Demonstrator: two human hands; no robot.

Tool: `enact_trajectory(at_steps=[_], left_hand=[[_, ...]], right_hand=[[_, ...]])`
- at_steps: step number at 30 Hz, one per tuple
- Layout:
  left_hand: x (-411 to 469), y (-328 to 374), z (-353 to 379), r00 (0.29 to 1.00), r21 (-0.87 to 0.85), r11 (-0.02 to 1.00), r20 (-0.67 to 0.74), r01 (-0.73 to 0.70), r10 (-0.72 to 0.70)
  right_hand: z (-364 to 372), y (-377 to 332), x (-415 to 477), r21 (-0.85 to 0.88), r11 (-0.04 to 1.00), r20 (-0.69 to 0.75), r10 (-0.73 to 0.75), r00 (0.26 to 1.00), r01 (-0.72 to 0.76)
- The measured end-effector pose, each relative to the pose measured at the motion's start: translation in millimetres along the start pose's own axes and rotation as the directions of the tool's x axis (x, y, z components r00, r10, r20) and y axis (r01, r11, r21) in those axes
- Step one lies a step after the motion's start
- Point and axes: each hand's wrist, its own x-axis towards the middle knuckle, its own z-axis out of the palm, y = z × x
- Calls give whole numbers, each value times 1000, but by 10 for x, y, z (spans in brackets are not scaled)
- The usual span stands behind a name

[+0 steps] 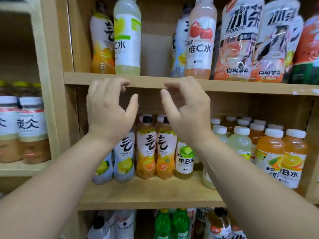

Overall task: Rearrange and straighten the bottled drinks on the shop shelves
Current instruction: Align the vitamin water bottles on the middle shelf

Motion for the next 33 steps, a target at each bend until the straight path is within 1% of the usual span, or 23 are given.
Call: enact_trajectory(at_steps=[2,3,4,6,7,8,10,11,12,14,16,19,21,24,27,30,32,33], left_hand=[[226,39,-126,992,20,996,-91,-83,85],[347,52,-167,992,17,996,-99,-82,83],[477,55,-188,997,3,999,-72,-38,38],[753,39,-189,993,-11,993,40,114,-114],[873,18,-152,978,-2,984,104,180,-179],[977,4,-106,956,7,970,167,243,-241],[1123,-13,-3,889,22,931,289,365,-355],[1164,-26,59,857,34,914,337,404,-391],[1194,-47,121,832,47,904,376,424,-409],[1238,-84,211,791,52,886,428,461,-436],[1284,-117,258,765,1,856,450,516,-461],[1309,-126,281,749,-27,837,462,546,-474],[1294,-121,299,757,-13,844,449,536,-474],[1227,-118,272,799,-49,862,403,505,-446],[1108,-75,131,856,-200,855,321,479,-405],[941,142,-140,918,-376,841,226,390,-326],[741,352,-367,941,-442,831,180,339,-288],[616,447,-468,944,-465,821,184,330,-275]], right_hand=[[64,-85,276,10,998,-20,-58,998,58],[108,-99,410,-7,998,-5,-66,998,66],[149,-101,537,-39,998,28,-56,998,57],[206,-60,735,-153,988,78,-7,997,19],[208,-14,803,-239,971,60,15,998,-1],[186,40,858,-330,943,11,36,999,-31],[90,132,932,-454,879,-97,113,989,-145],[43,173,955,-475,854,-111,179,978,-210],[11,213,974,-475,838,-95,256,962,-270],[-26,260,1000,-461,812,-16,397,918,-359],[-29,288,1029,-467,791,39,464,885,-394],[-21,320,1072,-478,776,49,492,869,-412],[-27,348,1087,-478,775,53,495,867,-414],[-71,343,1082,-422,809,55,474,879,-409],[-210,236,1043,-282,869,13,428,904,-407],[-451,81,941,-90,937,-46,335,941,-338],[-680,-65,772,9,957,-61,289,955,-289],[-797,-158,657,40,959,-66,283,957,-281]])
